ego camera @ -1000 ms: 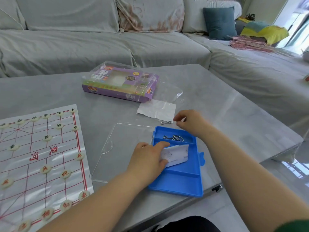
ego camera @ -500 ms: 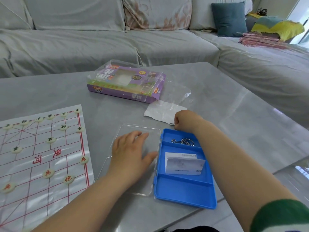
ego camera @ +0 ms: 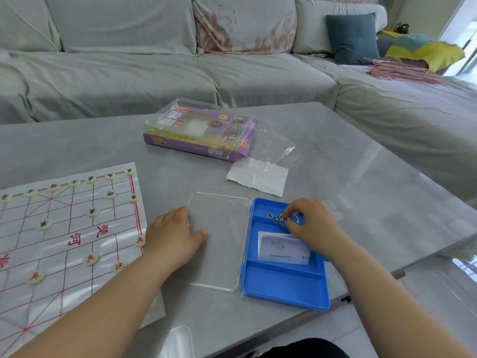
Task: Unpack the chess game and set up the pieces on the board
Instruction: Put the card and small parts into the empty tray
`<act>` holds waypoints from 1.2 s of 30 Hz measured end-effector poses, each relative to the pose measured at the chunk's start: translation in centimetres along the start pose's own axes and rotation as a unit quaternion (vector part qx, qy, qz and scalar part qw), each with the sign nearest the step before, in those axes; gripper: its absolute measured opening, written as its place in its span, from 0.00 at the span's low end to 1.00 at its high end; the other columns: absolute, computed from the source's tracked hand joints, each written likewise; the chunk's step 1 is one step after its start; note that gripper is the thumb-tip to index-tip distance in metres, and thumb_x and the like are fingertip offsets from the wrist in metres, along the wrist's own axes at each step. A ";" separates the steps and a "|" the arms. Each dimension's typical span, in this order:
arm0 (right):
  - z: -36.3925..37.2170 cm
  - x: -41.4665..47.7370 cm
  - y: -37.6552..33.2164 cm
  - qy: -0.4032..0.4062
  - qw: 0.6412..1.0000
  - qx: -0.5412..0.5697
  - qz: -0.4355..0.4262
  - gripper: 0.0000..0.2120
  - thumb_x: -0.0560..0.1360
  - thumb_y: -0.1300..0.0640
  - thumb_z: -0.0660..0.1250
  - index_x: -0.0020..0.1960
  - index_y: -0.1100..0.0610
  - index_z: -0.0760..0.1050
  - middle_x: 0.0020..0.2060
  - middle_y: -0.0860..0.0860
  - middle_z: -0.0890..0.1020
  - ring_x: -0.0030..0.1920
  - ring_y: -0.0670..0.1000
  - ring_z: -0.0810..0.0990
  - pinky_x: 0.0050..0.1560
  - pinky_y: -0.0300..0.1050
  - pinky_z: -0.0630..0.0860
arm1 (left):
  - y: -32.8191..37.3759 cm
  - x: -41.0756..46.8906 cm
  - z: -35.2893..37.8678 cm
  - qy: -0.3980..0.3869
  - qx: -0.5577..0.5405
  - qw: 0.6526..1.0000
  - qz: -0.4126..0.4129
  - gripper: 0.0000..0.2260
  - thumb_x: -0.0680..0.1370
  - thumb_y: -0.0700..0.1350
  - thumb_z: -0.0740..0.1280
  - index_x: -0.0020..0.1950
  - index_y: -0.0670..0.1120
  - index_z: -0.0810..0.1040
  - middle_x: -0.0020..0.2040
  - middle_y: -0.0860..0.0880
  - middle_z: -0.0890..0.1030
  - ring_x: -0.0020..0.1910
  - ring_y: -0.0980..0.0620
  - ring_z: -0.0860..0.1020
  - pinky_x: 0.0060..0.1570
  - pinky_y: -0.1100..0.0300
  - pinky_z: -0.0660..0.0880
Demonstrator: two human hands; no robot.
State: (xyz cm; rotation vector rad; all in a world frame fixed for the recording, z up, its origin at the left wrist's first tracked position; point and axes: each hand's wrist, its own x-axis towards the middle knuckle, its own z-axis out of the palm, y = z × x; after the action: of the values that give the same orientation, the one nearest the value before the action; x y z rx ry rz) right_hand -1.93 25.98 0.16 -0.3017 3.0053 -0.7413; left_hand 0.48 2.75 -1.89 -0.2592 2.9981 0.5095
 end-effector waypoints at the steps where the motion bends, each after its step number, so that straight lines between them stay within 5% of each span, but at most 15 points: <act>1: 0.3 -0.6 0.2 0.040 0.999 -0.005 -0.008 0.05 0.75 0.61 0.62 0.48 0.56 0.77 0.44 0.46 0.72 0.50 0.48 0.69 0.44 0.34 0.58 | 0.0 0.1 0.0 -0.002 0.012 1.000 0.000 0.27 0.77 0.56 0.58 0.72 0.46 0.58 0.71 0.48 0.64 0.69 0.46 0.63 0.64 0.57 0.61; 4: 0.5 -3.1 -0.5 0.186 0.978 0.091 -0.030 0.13 0.74 0.51 0.59 0.45 0.58 0.78 0.41 0.45 0.74 0.44 0.44 0.69 0.45 0.31 0.61 | 0.1 0.3 -0.1 -0.005 0.008 1.000 -0.009 0.26 0.77 0.54 0.58 0.73 0.47 0.57 0.71 0.47 0.65 0.69 0.45 0.63 0.64 0.56 0.60; 6: 0.7 -4.9 -0.9 0.189 0.973 0.120 -0.053 0.18 0.68 0.44 0.56 0.42 0.55 0.77 0.39 0.39 0.74 0.42 0.40 0.70 0.45 0.30 0.65 | 0.2 0.5 -0.2 -0.004 -0.012 1.000 -0.020 0.25 0.77 0.53 0.58 0.72 0.47 0.57 0.69 0.46 0.68 0.68 0.44 0.65 0.64 0.56 0.61; 9: 2.6 -6.4 0.2 0.158 0.979 0.052 -0.114 0.11 0.66 0.47 0.61 0.42 0.50 0.77 0.40 0.41 0.78 0.45 0.43 0.72 0.48 0.33 0.70 | 0.2 0.6 -0.3 -0.005 -0.038 0.999 -0.032 0.24 0.77 0.51 0.59 0.72 0.47 0.59 0.66 0.46 0.71 0.66 0.44 0.67 0.62 0.55 0.62; 12: 3.4 -6.3 0.8 0.154 0.985 0.056 -0.057 0.08 0.69 0.55 0.64 0.42 0.56 0.81 0.40 0.50 0.82 0.43 0.42 0.72 0.46 0.47 0.76 | 0.3 0.5 -0.6 0.015 -0.155 0.987 -0.044 0.21 0.77 0.46 0.61 0.70 0.46 0.63 0.62 0.45 0.74 0.61 0.44 0.71 0.58 0.57 0.65; 17: 3.1 -6.0 0.9 0.106 0.993 0.044 0.025 0.18 0.77 0.61 0.58 0.66 0.51 0.66 0.58 0.49 0.75 0.51 0.47 0.68 0.50 0.35 0.59 | 0.3 0.4 -2.3 0.012 -0.418 0.906 -0.059 0.20 0.76 0.36 0.63 0.67 0.44 0.66 0.61 0.47 0.72 0.49 0.48 0.73 0.39 0.59 0.71; 22: 2.3 -6.0 0.4 0.097 0.990 -0.080 0.070 0.14 0.77 0.51 0.59 0.62 0.47 0.71 0.62 0.44 0.71 0.66 0.49 0.61 0.55 0.39 0.49 | 1.2 -1.3 -5.0 0.000 -0.532 0.847 -0.003 0.25 0.73 0.33 0.66 0.68 0.47 0.65 0.61 0.48 0.71 0.53 0.47 0.76 0.39 0.65 0.78; 25: 2.2 -5.8 0.2 0.077 0.986 -0.116 0.095 0.19 0.77 0.45 0.57 0.68 0.43 0.65 0.68 0.44 0.61 0.69 0.49 0.55 0.60 0.40 0.44 | 3.5 -2.8 -5.5 -0.039 -0.551 0.832 0.047 0.23 0.73 0.34 0.65 0.65 0.51 0.67 0.62 0.49 0.73 0.55 0.50 0.75 0.52 0.60 0.75; 28: 2.3 -5.8 0.2 0.101 0.983 -0.063 0.141 0.26 0.76 0.48 0.61 0.71 0.46 0.57 0.70 0.46 0.56 0.71 0.50 0.52 0.68 0.42 0.45 | 6.3 -4.1 -4.9 -0.069 -0.536 0.837 0.084 0.24 0.74 0.35 0.64 0.66 0.53 0.66 0.64 0.53 0.71 0.60 0.54 0.71 0.56 0.60 0.69; 31: 2.7 -6.1 0.9 0.205 0.949 0.151 0.185 0.24 0.73 0.57 0.67 0.67 0.53 0.64 0.63 0.48 0.65 0.68 0.51 0.60 0.64 0.37 0.54 | 9.4 -5.2 -3.4 -0.078 -0.489 0.860 0.121 0.27 0.74 0.38 0.66 0.69 0.55 0.63 0.61 0.58 0.67 0.58 0.62 0.65 0.44 0.73 0.66; 34: 3.1 -6.4 1.5 0.225 0.916 0.264 0.199 0.21 0.71 0.63 0.68 0.62 0.56 0.69 0.53 0.45 0.67 0.61 0.50 0.67 0.61 0.40 0.63 | 12.3 -6.2 -1.3 -0.093 -0.417 0.890 0.160 0.27 0.73 0.40 0.66 0.70 0.54 0.62 0.60 0.59 0.66 0.55 0.62 0.64 0.36 0.80 0.67; 36: 3.2 -6.3 1.9 0.226 0.915 0.268 0.199 0.19 0.70 0.65 0.68 0.60 0.58 0.71 0.51 0.45 0.70 0.56 0.47 0.67 0.59 0.39 0.64 | 13.4 -6.7 0.4 -0.087 -0.337 0.917 0.196 0.27 0.73 0.41 0.65 0.71 0.52 0.61 0.66 0.57 0.65 0.60 0.60 0.65 0.52 0.74 0.67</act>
State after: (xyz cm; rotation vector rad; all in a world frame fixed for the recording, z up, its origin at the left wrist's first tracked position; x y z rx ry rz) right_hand 4.15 27.38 -3.66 0.5528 2.8946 -1.7013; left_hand 4.63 16.34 2.80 0.3443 2.5838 1.5093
